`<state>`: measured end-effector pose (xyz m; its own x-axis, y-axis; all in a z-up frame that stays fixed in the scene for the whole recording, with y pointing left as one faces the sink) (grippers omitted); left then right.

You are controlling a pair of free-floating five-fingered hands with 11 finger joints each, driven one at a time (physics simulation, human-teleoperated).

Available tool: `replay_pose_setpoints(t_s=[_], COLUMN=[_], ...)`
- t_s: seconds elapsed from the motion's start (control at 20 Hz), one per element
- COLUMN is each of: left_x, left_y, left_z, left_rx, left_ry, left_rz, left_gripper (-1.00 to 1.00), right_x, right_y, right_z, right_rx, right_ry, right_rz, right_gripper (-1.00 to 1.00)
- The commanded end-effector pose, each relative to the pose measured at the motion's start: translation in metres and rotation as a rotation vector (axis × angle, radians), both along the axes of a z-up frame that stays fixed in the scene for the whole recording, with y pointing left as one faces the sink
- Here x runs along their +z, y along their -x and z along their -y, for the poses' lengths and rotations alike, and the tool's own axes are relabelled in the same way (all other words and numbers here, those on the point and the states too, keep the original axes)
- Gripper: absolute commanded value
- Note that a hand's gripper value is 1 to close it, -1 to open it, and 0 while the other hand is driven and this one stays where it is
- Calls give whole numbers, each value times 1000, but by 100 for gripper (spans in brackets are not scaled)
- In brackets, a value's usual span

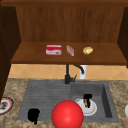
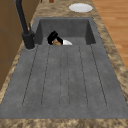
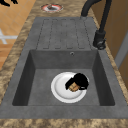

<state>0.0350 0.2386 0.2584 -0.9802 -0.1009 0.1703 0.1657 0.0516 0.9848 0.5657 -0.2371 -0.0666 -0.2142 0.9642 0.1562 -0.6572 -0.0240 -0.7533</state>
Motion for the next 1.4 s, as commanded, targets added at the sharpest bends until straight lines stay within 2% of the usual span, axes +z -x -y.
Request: replay_pose_setpoints(t_s=[0.0, 0.05, 0.1, 0.2, 0.3, 0.5, 0.55, 0.7, 1.15, 1.35], left_x=[0, 0, 0, 0, 0, 0, 0, 0, 0, 0], left_y=[0, 0, 0, 0, 0, 0, 0, 0, 0, 0], left_z=[0, 0, 0, 0, 0, 0, 0, 0, 0, 0], left_rx=[0, 0, 0, 0, 0, 0, 0, 0, 0, 0], left_ry=[0, 0, 0, 0, 0, 0, 0, 0, 0, 0], left_rz=[0, 0, 0, 0, 0, 0, 0, 0, 0, 0], left_gripper=[0, 0, 0, 0, 0, 0, 0, 0, 0, 0], right_x=[-3, -2, 0, 6, 8, 18, 22, 40, 53, 66], right_y=[0, 0, -3, 0, 4, 23, 31, 47, 79, 78], right_z=[-4, -6, -3, -1, -3, 3, 4, 6, 0, -8], right_rx=[19, 23, 20, -13, -10, -5, -5, 1, 22, 20], right_ry=[-6, 1, 7, 18, 15, 33, 49, 39, 41, 15], right_rz=[-21, 0, 1, -50, -110, -162, -149, -73, 165, 208], right_gripper=[100, 100, -100, -100, -100, -100, -100, -100, -100, -100])
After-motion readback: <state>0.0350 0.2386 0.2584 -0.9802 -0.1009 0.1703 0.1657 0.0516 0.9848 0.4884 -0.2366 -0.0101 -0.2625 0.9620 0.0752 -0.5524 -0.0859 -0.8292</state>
